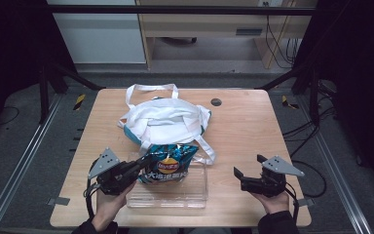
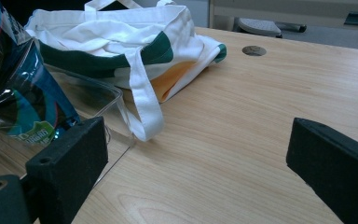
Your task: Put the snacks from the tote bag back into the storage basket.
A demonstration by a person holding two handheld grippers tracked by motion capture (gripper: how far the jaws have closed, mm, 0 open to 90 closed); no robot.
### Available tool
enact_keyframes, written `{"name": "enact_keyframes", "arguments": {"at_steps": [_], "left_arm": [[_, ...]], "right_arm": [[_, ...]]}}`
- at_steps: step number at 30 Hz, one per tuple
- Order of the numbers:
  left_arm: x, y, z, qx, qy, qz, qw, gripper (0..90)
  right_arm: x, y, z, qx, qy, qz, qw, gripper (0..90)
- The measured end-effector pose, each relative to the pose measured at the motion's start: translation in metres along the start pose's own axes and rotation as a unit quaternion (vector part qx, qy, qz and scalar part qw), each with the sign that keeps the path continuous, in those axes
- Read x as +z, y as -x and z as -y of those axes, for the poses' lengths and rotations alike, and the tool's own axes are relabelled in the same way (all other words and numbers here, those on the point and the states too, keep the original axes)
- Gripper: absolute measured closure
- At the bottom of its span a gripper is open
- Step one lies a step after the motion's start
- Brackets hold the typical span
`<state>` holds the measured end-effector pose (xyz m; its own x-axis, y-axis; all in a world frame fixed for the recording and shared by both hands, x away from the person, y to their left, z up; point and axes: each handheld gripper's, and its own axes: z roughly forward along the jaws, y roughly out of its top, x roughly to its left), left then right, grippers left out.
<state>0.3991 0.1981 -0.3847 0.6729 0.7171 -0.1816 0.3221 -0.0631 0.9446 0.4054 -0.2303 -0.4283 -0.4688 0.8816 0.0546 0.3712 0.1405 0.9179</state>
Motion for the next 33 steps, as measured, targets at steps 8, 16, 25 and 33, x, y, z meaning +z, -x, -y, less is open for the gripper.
{"name": "enact_keyframes", "arguments": {"at_steps": [8,16,25,33], "left_arm": [[0.004,-0.011,0.002,-0.013,-0.009,-0.017,0.9997,88.3],[0.007,-0.019,-0.001,-0.029,-0.009,-0.026,0.9992,86.3],[0.012,-0.027,-0.005,-0.027,0.002,-0.053,0.9982,65.3],[0.018,-0.031,-0.012,-0.022,0.022,-0.064,0.9975,69.2]], "right_arm": [[0.001,-0.001,0.0,-0.002,-0.002,0.0,1.0,5.6],[0.003,-0.002,0.0,-0.003,-0.003,0.001,1.0,5.6],[0.004,-0.002,0.0,-0.003,-0.006,0.001,1.0,5.6],[0.006,-0.002,0.0,-0.005,-0.007,0.003,1.0,5.6]]}}
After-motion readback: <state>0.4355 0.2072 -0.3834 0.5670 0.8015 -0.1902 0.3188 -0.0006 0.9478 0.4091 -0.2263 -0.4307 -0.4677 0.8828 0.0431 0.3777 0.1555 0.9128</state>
